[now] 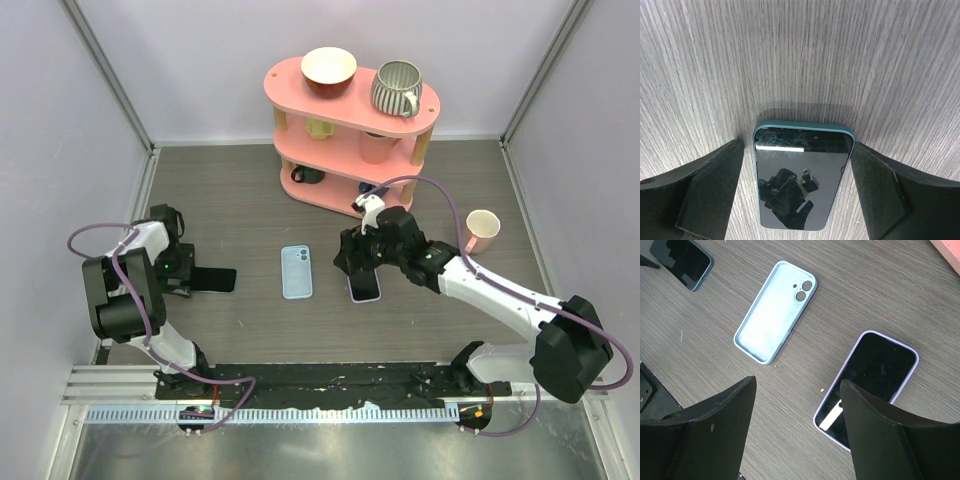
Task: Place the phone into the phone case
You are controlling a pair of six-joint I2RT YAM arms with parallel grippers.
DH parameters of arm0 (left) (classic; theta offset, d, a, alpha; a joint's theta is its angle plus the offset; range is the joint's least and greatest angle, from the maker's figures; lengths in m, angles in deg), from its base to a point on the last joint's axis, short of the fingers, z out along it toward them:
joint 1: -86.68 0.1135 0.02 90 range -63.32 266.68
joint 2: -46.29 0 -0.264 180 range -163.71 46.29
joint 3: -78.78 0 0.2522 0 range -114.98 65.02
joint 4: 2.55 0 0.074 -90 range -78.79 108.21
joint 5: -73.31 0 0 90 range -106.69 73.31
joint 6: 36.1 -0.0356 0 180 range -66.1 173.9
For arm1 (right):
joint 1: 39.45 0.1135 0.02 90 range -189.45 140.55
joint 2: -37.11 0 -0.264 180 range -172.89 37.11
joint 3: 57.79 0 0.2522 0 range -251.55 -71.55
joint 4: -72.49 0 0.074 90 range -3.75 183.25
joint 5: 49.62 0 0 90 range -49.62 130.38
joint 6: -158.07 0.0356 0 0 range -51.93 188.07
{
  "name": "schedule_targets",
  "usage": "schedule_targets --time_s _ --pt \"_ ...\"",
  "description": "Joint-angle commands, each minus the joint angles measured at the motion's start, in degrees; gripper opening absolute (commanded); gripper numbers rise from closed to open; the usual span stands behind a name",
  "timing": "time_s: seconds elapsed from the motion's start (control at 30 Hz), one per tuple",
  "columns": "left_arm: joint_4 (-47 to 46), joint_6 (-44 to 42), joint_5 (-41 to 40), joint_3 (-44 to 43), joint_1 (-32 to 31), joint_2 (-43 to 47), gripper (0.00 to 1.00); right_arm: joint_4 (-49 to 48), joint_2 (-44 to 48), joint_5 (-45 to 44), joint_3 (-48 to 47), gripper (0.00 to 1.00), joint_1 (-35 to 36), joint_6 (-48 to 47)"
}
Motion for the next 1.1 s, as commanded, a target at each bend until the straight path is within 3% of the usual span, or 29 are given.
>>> schedule_targets --time_s 0.0,0.13,0.37,0.6,0.7,0.97,1.07 --pt "-0.2 -3.1 -1.3 -0.7 -0.5 -0.6 0.88 -1.2 -0.8 -1.0 -2.0 0.74 -0.2 -0.9" --pt "-2.1 -8.3 -2.4 -1.3 -1.0 -0.2 0.72 -1.2 -1.8 -0.7 -2.0 0.74 -0.2 -0.4" --pt "-9.2 -20.4 1.8 0.6 -1.0 3.5 0.57 -1.1 -2.7 -0.1 -3.6 0.73 -0.2 1.0" --pt "-16.8 -32.7 11.8 -0.1 -1.2 7.2 0.31 -4.2 -9.6 -1.9 -5.6 0.67 -0.2 16.8" --pt "-17.3 -37.4 14.1 -1.9 -2.5 7.2 0.22 -4.2 -12.9 -3.9 -5.7 0.66 -0.2 18.7" --pt "-18.8 -41.5 16.3 -2.3 -4.2 7.8 0.14 -7.2 -19.4 -5.6 -6.7 0.66 -0.2 20.4" --pt "-19.7 -44.3 21.5 -2.6 -4.4 6.7 0.11 -7.8 -22.8 -4.9 -8.6 0.65 -0.1 20.4"
